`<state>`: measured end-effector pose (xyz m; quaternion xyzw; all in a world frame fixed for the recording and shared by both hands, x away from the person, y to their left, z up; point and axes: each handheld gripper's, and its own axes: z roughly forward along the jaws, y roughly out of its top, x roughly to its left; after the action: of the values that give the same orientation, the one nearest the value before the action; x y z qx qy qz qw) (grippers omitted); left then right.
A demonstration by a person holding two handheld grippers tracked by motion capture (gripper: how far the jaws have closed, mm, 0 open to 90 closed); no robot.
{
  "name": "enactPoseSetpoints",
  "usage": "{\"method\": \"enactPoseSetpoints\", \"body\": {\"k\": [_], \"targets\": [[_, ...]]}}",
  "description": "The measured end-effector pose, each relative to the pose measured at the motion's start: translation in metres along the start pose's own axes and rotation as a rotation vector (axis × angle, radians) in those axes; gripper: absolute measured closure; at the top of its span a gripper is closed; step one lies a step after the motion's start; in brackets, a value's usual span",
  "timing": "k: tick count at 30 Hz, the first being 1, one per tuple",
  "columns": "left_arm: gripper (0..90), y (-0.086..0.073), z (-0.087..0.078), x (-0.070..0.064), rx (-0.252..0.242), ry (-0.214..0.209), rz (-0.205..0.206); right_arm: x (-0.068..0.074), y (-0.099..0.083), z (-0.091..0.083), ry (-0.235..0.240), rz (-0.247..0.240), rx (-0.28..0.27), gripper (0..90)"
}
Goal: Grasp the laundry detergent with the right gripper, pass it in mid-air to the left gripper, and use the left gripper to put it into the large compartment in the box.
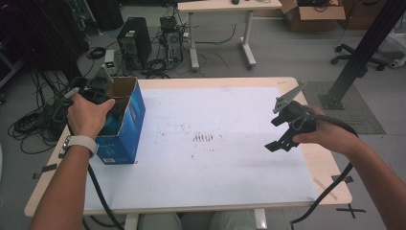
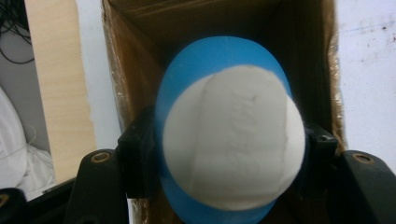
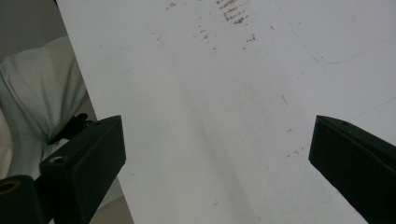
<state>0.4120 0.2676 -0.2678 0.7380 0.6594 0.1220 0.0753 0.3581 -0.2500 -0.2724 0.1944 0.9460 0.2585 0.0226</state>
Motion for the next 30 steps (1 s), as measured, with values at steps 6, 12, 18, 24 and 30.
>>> {"method": "enactPoseSetpoints", "body": {"k": [6, 12, 18, 24, 30], "targets": [[37.8, -0.001, 0.006, 0.001, 0.013, -0.001, 0.008, 0.000, 0.000, 0.002, 0.002, 0.003, 0.004, 3.9], [37.8, -0.001, 0.011, 0.000, 0.014, -0.002, 0.015, 0.000, -0.001, 0.004, 0.005, 0.004, 0.006, 3.9], [37.6, 0.001, 0.011, -0.001, 0.027, -0.006, 0.034, -0.001, -0.001, 0.004, 0.006, 0.005, 0.006, 3.9], [33.3, -0.001, 0.011, 0.003, 0.005, -0.045, 0.022, 0.001, 0.000, 0.005, 0.013, 0.008, 0.004, 4.3], [26.9, -0.001, 0.007, 0.003, 0.011, -0.044, 0.019, 0.003, 0.000, 0.005, 0.013, 0.008, 0.007, 4.3]]}}
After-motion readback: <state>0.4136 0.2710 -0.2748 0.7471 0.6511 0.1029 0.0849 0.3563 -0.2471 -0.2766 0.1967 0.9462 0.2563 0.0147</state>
